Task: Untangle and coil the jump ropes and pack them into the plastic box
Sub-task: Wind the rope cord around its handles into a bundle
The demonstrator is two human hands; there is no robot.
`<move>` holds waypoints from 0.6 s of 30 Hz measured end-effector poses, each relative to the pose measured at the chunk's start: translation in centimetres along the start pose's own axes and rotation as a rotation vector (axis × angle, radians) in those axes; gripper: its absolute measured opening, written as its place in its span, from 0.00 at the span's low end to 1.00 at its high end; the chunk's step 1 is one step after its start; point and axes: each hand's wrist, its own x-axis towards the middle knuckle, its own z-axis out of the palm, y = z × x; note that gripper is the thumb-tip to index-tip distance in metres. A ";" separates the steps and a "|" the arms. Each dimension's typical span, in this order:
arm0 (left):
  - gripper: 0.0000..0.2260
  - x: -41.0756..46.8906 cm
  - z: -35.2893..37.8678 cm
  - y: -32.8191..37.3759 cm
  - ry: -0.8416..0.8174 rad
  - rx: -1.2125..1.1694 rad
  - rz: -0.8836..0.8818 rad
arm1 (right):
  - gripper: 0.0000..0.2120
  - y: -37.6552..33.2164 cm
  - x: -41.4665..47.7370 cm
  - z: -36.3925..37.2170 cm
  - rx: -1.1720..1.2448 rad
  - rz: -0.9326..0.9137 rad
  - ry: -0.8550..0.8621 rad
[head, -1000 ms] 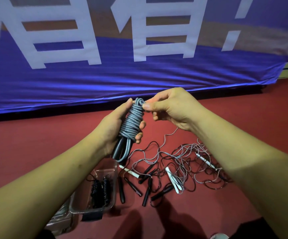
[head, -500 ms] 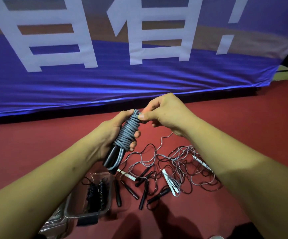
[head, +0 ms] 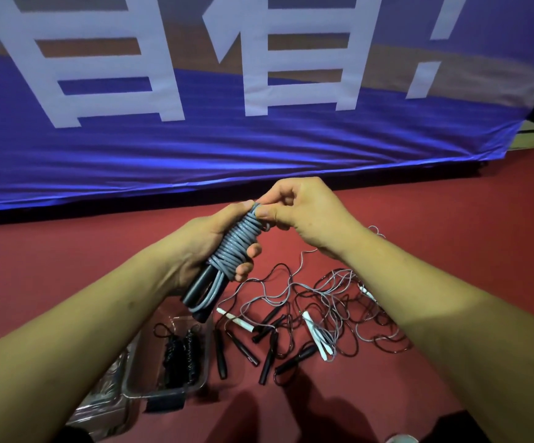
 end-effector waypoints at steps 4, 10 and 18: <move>0.17 -0.2 0.2 0.1 -0.047 -0.080 -0.004 | 0.04 0.1 -0.1 0.2 0.008 -0.048 0.081; 0.18 -0.6 -0.1 0.5 -0.086 -0.149 0.058 | 0.05 0.0 0.1 0.0 0.091 -0.084 0.001; 0.20 -1.0 -0.1 0.3 -0.176 -0.059 -0.006 | 0.13 0.6 -0.3 0.3 0.297 0.041 -0.125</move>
